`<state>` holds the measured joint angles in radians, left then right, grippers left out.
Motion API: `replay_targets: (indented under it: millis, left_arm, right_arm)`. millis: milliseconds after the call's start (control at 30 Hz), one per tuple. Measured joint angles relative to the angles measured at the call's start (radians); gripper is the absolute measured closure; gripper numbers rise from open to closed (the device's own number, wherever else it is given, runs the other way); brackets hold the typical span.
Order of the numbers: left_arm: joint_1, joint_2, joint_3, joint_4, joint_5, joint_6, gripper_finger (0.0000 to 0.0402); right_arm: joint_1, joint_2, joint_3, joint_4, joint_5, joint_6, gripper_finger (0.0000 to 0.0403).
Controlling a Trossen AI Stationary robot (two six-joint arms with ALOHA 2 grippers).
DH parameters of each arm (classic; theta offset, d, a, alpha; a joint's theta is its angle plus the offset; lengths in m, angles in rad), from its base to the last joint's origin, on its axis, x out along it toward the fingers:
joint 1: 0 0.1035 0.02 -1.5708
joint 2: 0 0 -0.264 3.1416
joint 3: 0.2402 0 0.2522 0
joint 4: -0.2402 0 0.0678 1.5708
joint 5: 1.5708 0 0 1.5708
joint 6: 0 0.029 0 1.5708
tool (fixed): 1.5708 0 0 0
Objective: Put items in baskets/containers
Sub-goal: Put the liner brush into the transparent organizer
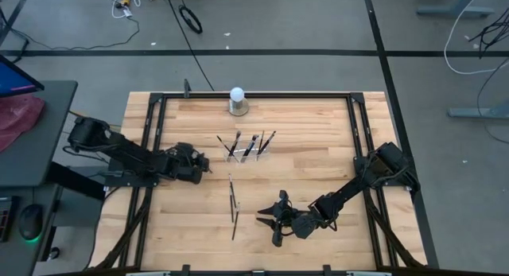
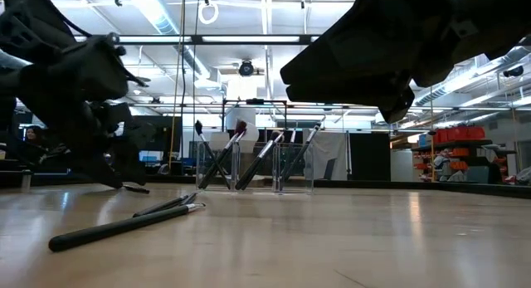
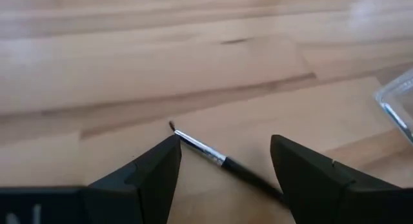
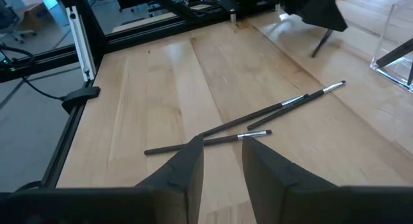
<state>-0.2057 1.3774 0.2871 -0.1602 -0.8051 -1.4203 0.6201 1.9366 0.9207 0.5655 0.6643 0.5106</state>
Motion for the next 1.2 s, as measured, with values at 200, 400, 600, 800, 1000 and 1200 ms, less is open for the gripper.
replay_targets:
  millis: [200,400,600,800,1000,1200]
  left_arm:
    - [0.065,0.041,0.006,0.080,0.042,0.117,0.0158]
    - [0.069,0.041,0.006,0.072,0.079,0.172,0.0206]
    - [0.062,0.041,0.005,0.055,0.098,0.184,0.0282]
    - [0.037,0.041,0.006,0.038,0.105,0.176,0.0339]
    - [-0.043,0.043,0.005,0.019,0.087,0.180,0.0383]
    - [-0.186,0.043,0.004,0.020,0.078,0.138,0.0387]
  right_arm:
    - [0.000,0.000,0.000,0.000,0.000,0.001,0.0296]
    - [0.000,0.000,0.000,0.000,0.000,0.003,0.0296]
    - [0.003,0.000,0.000,0.000,0.000,0.003,0.0296]
    - [0.010,0.000,0.000,0.000,0.000,0.003,0.0296]
    - [0.019,0.000,0.000,0.000,0.000,0.003,0.0296]
    - [0.029,0.000,0.000,0.000,0.000,0.003,0.0296]
